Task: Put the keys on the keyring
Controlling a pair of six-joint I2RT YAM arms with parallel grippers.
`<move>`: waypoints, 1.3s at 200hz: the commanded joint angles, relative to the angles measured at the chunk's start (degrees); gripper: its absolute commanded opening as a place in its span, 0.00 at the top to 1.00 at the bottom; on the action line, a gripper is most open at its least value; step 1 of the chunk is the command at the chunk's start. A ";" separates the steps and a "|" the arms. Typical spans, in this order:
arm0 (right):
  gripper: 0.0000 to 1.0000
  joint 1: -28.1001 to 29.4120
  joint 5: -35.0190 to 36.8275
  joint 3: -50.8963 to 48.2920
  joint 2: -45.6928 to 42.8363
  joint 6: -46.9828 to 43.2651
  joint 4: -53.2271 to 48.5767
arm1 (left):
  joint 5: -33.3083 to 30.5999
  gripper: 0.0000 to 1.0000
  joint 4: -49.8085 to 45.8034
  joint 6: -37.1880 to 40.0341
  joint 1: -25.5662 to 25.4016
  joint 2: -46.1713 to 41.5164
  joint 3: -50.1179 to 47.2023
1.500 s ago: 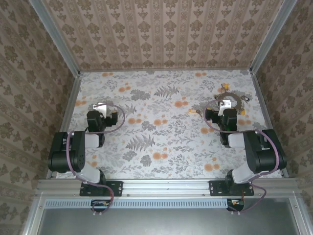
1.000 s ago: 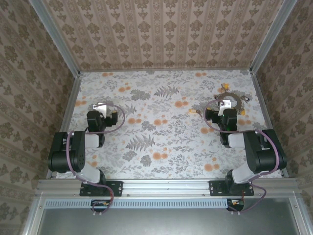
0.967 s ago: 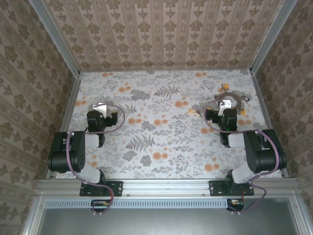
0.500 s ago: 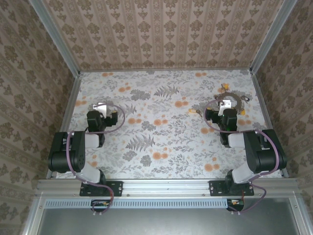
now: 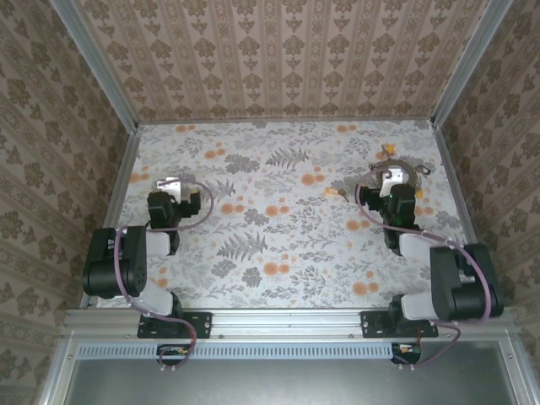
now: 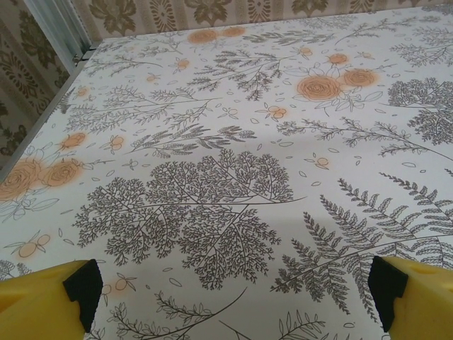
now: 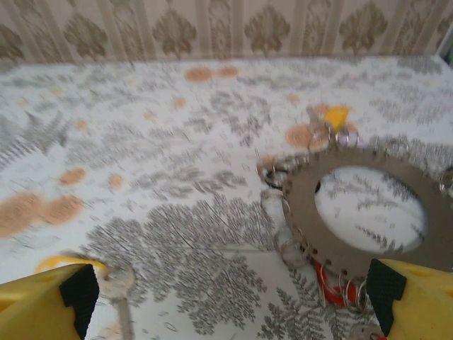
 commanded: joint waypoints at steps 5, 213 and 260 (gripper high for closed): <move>0.00 -0.18 -3.33 5.71 -11.91 1.04 -12.18 | 0.70 0.00 2.27 -1.10 0.44 -1.26 -0.76; 0.41 -8.40 -2.74 46.67 21.67 13.61 -70.08 | 18.48 0.00 -66.13 -20.55 -2.06 -23.23 23.25; 0.42 -8.10 -7.01 54.76 33.46 8.91 -73.50 | 16.08 0.00 -64.35 -17.59 -5.75 -23.83 21.39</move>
